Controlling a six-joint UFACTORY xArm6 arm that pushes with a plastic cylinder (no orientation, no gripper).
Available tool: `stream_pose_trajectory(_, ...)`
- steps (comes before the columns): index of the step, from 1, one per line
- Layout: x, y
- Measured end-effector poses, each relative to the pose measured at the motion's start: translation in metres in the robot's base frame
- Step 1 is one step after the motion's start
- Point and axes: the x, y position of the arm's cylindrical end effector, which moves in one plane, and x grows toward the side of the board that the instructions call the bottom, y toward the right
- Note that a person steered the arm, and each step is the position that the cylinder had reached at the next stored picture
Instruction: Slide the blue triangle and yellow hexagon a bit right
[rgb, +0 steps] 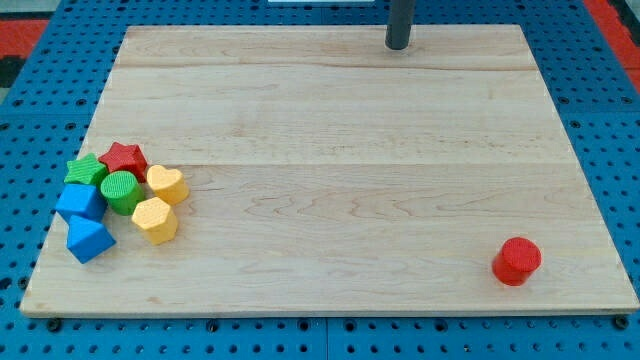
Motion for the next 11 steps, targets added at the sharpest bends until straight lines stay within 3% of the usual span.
stream_pose_trajectory(1,0.052,0.017)
stream_pose_trajectory(4,0.202,-0.094)
stream_pose_trajectory(6,0.324,-0.195)
stream_pose_trajectory(7,0.361,-0.312)
stream_pose_trajectory(8,0.349,-0.402)
stream_pose_trajectory(9,0.296,-0.357)
stream_pose_trajectory(10,0.294,-0.284)
stream_pose_trajectory(11,0.303,-0.314)
